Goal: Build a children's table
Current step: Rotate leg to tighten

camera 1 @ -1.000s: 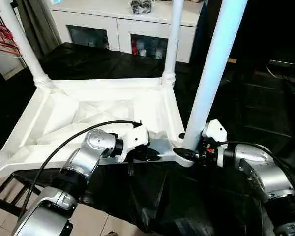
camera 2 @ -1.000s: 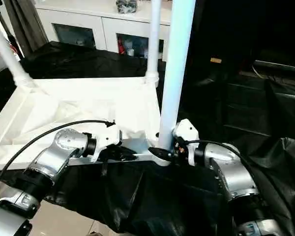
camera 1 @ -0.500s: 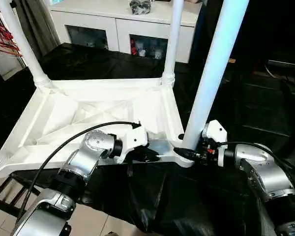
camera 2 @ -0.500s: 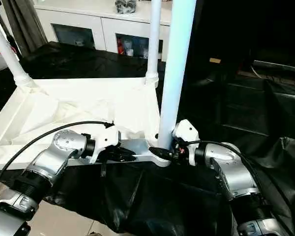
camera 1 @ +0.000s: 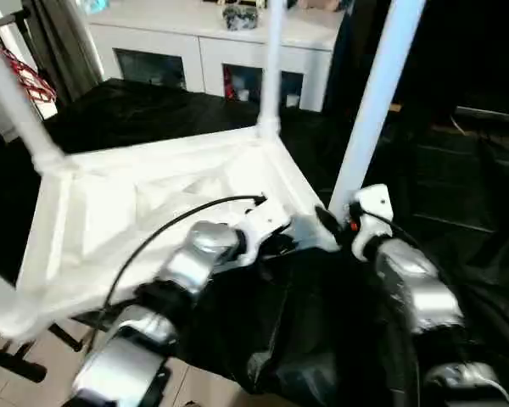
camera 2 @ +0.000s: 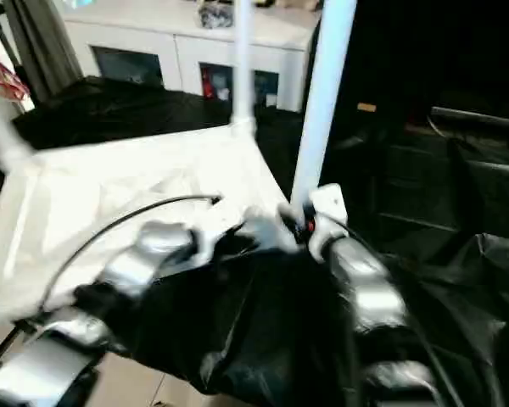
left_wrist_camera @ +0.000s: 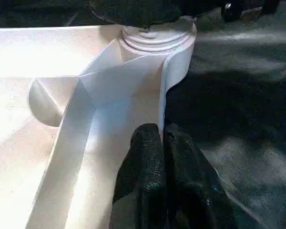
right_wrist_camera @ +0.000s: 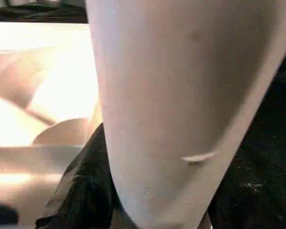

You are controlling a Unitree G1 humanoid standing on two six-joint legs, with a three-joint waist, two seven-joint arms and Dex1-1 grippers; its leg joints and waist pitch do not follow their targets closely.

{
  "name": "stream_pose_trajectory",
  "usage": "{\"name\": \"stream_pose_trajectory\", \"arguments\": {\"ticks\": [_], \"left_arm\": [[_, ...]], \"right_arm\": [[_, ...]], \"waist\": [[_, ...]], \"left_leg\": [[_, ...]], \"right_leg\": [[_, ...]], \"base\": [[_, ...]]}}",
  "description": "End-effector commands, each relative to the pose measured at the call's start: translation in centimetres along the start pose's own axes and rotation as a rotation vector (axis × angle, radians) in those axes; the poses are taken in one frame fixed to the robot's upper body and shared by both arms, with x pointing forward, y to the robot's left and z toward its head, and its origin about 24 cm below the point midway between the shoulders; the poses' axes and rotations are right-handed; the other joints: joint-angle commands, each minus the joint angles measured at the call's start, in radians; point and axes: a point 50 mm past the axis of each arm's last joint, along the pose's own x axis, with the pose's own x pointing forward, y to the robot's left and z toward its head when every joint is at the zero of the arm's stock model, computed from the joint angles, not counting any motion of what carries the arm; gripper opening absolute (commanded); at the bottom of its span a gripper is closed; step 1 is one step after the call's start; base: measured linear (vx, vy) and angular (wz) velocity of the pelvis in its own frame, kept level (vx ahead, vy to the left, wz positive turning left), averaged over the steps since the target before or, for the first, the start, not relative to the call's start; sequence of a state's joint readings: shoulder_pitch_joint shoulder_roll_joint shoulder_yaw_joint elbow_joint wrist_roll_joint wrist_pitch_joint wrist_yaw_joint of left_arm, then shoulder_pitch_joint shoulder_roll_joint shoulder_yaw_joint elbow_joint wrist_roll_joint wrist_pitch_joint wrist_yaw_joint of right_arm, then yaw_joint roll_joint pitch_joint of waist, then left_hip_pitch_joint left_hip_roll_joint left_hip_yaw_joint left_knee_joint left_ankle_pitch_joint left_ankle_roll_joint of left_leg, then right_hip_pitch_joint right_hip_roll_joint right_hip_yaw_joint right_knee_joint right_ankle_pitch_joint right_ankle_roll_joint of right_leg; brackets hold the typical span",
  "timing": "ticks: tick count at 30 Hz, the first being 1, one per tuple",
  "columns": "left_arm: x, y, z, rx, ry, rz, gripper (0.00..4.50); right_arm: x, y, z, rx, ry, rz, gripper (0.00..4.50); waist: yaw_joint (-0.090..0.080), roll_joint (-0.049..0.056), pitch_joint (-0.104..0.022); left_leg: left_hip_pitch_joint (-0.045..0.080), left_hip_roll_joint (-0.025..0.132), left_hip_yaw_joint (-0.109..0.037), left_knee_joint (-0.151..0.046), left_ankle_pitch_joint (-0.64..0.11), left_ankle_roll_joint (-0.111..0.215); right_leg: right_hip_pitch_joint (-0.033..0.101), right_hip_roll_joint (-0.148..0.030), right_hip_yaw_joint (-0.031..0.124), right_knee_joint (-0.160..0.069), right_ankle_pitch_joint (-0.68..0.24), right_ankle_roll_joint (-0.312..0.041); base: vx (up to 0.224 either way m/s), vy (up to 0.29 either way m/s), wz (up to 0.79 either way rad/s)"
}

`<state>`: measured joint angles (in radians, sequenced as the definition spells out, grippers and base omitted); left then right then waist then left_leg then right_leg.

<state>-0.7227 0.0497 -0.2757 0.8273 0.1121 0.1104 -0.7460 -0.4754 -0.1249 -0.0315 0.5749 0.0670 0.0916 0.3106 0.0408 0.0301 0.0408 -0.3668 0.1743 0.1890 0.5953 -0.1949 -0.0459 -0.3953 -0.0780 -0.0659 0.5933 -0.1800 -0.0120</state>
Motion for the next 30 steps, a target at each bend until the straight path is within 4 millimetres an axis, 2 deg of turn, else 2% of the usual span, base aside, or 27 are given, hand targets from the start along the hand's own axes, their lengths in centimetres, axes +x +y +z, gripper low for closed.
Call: {"name": "stream_pose_trajectory", "arguments": {"ticks": [1,2,3,6,7,9,11,13,14,15,18,22,25,26,28,30], "left_arm": [[0.4,0.9,2.2,-0.011,-0.086,0.146,0.00],[0.5,0.9,2.3,-0.007,-0.086,0.141,0.00],[0.5,0.8,2.3,0.007,-0.087,0.131,0.00],[0.2,0.6,2.2,0.048,-0.096,0.081,0.00],[0.1,0.5,2.2,0.058,-0.099,0.067,0.00],[-0.5,0.3,1.8,0.080,-0.118,-0.001,0.00],[-0.9,0.2,1.6,0.086,-0.125,-0.034,0.00],[-1.5,0.1,1.3,0.100,-0.130,-0.082,0.00],[-1.5,0.1,1.3,0.100,-0.130,-0.082,0.00],[-1.8,0.1,1.0,0.100,-0.127,-0.104,0.00],[-2.4,0.1,0.5,0.114,-0.117,-0.145,0.00],[-3.0,0.2,0.2,0.135,-0.105,-0.182,0.00],[-3.8,0.2,-0.1,0.157,-0.089,-0.236,0.00],[-4.1,0.2,-0.2,0.164,-0.083,-0.259,0.00],[-4.3,0.1,-0.3,0.168,-0.080,-0.281,0.00],[-4.9,0.0,-0.6,0.173,-0.069,-0.330,0.00]], "right_arm": [[0.8,5.2,-2.2,0.032,0.085,0.179,1.98],[0.9,5.4,-2.1,0.033,0.078,0.187,2.53],[1.0,5.5,-1.9,0.048,0.066,0.191,2.67],[1.0,5.4,-1.6,0.077,0.056,0.220,2.73],[1.0,5.3,-1.6,0.081,0.055,0.231,3.04],[0.5,4.5,-1.4,0.070,0.044,0.276,3.13],[0.3,4.1,-1.1,0.066,0.029,0.295,3.37],[-0.4,3.2,-1.0,0.024,0.036,0.360,3.56],[-0.4,3.2,-1.0,0.024,0.036,0.360,3.56],[-0.8,2.7,-1.0,0.002,0.048,0.385,3.77],[-1.9,1.7,-1.1,-0.074,0.090,0.470,4.00],[-3.2,1.0,-1.0,-0.122,0.112,0.580,4.00],[-4.5,0.4,-0.8,-0.144,0.122,0.678,4.00],[-4.8,0.3,-0.7,-0.147,0.124,0.699,3.74],[-5.0,0.1,-0.6,-0.148,0.125,0.706,3.74],[-5.3,-0.2,-0.4,-0.136,0.120,0.722,3.49]], "waist": [[-0.002,-0.011,-0.051],[-0.002,-0.011,-0.052],[-0.003,-0.011,-0.052],[-0.003,-0.010,-0.053],[-0.007,-0.012,-0.055],[-0.009,-0.011,-0.055],[-0.009,-0.012,-0.054],[-0.004,-0.012,-0.057],[-0.004,-0.012,-0.058],[-0.005,-0.010,-0.058],[0.000,-0.008,-0.057],[0.003,-0.010,-0.055],[0.009,-0.010,-0.052],[0.011,-0.009,-0.052],[0.013,-0.006,-0.052],[0.013,-0.006,-0.054]], "left_leg": [[0.010,0.047,-0.028,-0.078,-0.266,0.031],[0.011,0.048,-0.028,-0.077,-0.264,0.034],[0.008,0.049,-0.028,-0.077,-0.255,0.042],[0.007,0.050,-0.027,-0.077,-0.249,0.055],[-0.001,0.051,-0.030,-0.079,-0.232,0.058],[0.003,0.051,-0.028,-0.077,-0.236,0.066],[-0.003,0.051,-0.028,-0.077,-0.230,0.076],[0.004,0.053,-0.025,-0.073,-0.206,0.086],[0.002,0.053,-0.024,-0.072,-0.192,0.090],[0.001,0.055,-0.024,-0.073,-0.176,0.094],[0.002,0.057,-0.023,-0.072,-0.174,0.100],[0.003,0.057,-0.022,-0.072,-0.189,0.098],[0.005,0.059,-0.021,-0.074,-0.215,0.093],[0.005,0.060,-0.022,-0.076,-0.216,0.090],[0.006,0.062,-0.024,-0.077,-0.218,0.087],[0.005,0.063,-0.023,-0.076,-0.209,0.083]], "right_leg": [[0.036,-0.075,0.042,-0.097,-0.380,-0.166],[0.036,-0.076,0.043,-0.095,-0.369,-0.170],[0.039,-0.075,0.044,-0.093,-0.348,-0.177],[0.039,-0.076,0.044,-0.090,-0.330,-0.184],[0.047,-0.075,0.042,-0.085,-0.307,-0.185],[0.045,-0.076,0.043,-0.085,-0.292,-0.196],[0.048,-0.077,0.043,-0.085,-0.300,-0.194],[0.046,-0.078,0.045,-0.084,-0.281,-0.201],[0.047,-0.077,0.045,-0.080,-0.258,-0.208],[0.045,-0.075,0.044,-0.077,-0.227,-0.221],[0.048,-0.075,0.044,-0.074,-0.203,-0.232],[0.048,-0.074,0.044,-0.076,-0.218,-0.233],[0.045,-0.075,0.046,-0.081,-0.269,-0.220],[0.046,-0.075,0.045,-0.081,-0.276,-0.216],[0.044,-0.076,0.045,-0.081,-0.278,-0.216],[0.044,-0.074,0.045,-0.076,-0.244,-0.230]], "base": [[0.000,0.000,0.00],[0.000,0.000,0.00],[0.000,0.000,0.00],[0.000,0.000,0.00],[0.000,0.000,0.00],[0.000,0.000,0.00],[0.000,0.000,0.00],[0.000,0.000,0.00],[0.000,0.000,0.00],[0.000,0.000,0.00],[0.000,0.000,0.00],[0.000,0.000,0.00],[0.000,0.000,0.00],[0.000,0.000,0.00],[0.000,0.000,0.00],[0.000,0.000,0.00]]}}
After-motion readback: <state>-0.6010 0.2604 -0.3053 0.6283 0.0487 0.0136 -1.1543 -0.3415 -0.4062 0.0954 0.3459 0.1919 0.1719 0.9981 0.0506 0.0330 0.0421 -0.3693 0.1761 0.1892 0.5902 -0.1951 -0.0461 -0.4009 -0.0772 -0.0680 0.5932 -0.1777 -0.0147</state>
